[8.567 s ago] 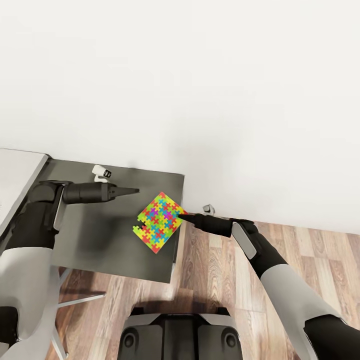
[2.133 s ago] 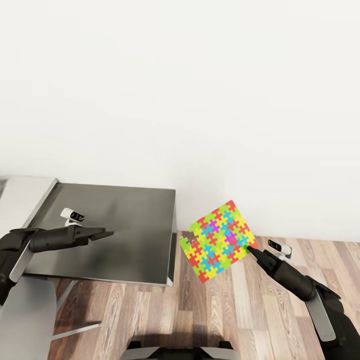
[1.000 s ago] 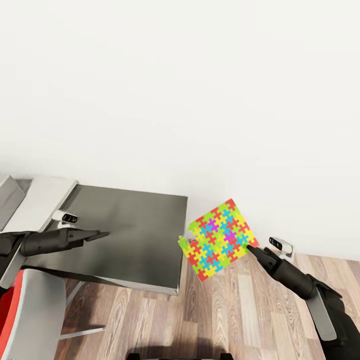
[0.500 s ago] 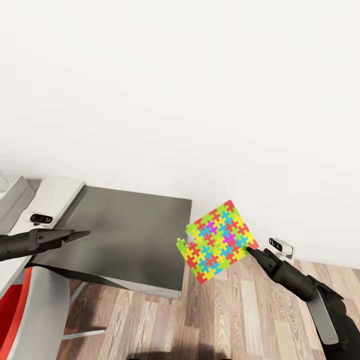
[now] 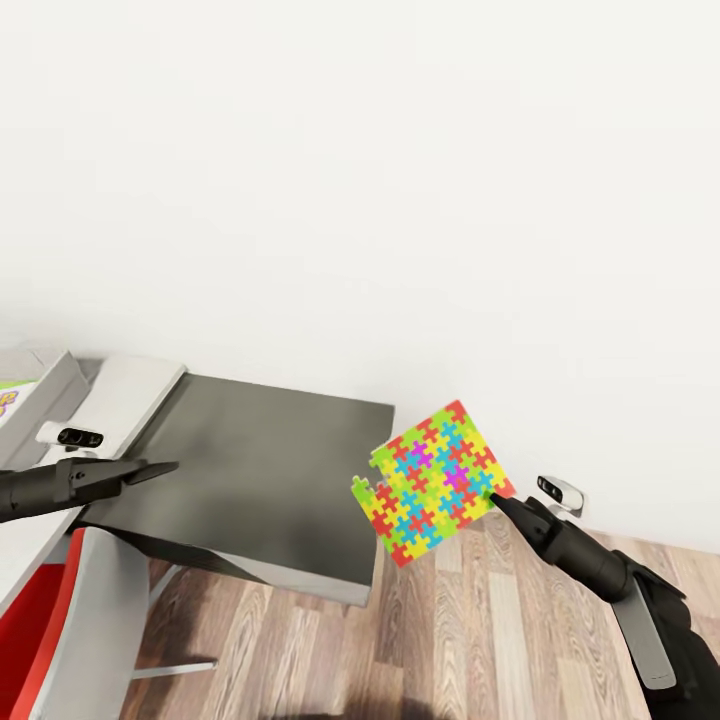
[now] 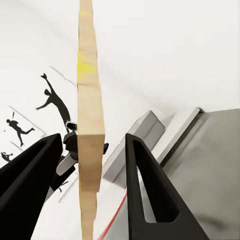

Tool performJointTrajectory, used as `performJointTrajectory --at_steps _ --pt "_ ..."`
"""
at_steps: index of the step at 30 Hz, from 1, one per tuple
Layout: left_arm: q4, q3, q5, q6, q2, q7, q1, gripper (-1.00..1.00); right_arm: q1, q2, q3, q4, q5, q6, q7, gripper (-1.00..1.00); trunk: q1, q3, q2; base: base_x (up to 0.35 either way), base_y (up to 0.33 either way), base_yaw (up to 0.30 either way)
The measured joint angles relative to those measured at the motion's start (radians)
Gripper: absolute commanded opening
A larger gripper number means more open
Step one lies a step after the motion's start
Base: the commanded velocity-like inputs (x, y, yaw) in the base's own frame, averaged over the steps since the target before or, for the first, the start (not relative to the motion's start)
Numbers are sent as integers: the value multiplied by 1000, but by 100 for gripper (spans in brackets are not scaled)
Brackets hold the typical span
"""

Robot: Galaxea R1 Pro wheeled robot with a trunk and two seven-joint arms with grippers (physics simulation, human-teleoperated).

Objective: Put all the toys in the child's room - the three board games (two on the bed and one on the table), the two jigsaw puzzles on the table, and the tennis ball on the table - inside the toy box on the table in the child's room.

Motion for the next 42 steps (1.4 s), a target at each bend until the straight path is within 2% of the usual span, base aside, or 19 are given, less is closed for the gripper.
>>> performJointTrajectory --at_steps 5,10,18,42 --pt "0 0 -1 0 0 0 3 100 0 0 1 -1 0 1 -42 -100 0 4 0 -24 72 31" --pt "0 0 0 0 0 0 8 100 0 0 15 -2 1 1 -53 -100 0 7 0 -4 13 137" --pt "0 1 0 0 0 0 12 100 0 0 41 -2 1 -1 -56 -100 0 15 0 0 2 204" --pt "4 1 0 -2 0 0 14 100 0 0 44 -2 1 -1 -54 -100 0 42 0 0 0 213"
